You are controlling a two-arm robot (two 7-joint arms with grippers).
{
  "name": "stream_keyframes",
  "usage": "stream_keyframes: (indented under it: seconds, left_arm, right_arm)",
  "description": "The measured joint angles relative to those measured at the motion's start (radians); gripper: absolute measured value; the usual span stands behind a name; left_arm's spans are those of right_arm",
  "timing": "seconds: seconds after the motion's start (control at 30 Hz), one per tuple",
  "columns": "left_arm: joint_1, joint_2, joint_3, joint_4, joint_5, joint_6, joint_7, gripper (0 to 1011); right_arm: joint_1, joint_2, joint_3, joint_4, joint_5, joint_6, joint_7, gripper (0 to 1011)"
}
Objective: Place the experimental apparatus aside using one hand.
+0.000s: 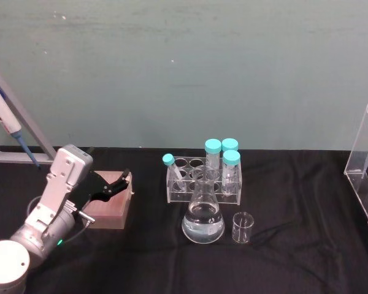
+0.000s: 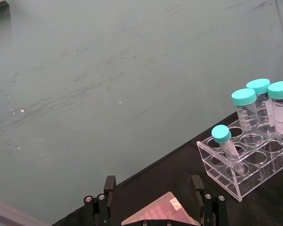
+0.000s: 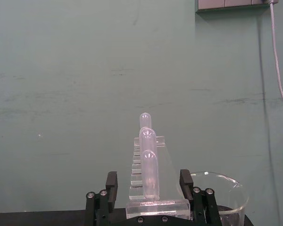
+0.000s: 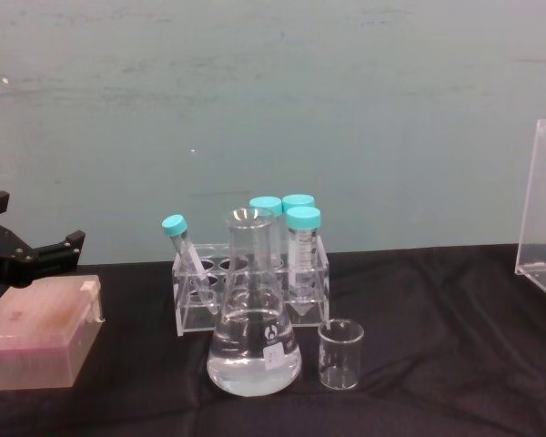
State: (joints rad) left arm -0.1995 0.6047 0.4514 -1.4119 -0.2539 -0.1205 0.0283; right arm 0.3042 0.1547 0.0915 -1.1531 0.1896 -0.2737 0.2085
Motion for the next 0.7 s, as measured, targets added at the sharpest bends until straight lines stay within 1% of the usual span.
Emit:
stream_keyframes:
  seconds: [0.03,0.1,0.23,0.7]
  left_arm:
    - [0.000,0.000,0.000,0.000,0.000,0.000,0.000,1000]
    - [0.000,0.000,0.000,0.000,0.000,0.000,0.000,1000]
    - [0.000,0.000,0.000,0.000,0.000,0.000,0.000,1000]
    - [0.000,0.000,0.000,0.000,0.000,0.000,0.000,1000]
  right_arm:
    - [0.000,0.000,0.000,0.000,0.000,0.000,0.000,853]
    - [0.000,0.000,0.000,0.000,0.000,0.000,0.000,920]
    - [0.000,0.000,0.000,0.000,0.000,0.000,0.000,1003]
    - [0.000,0.000,0.000,0.000,0.000,0.000,0.000,1003]
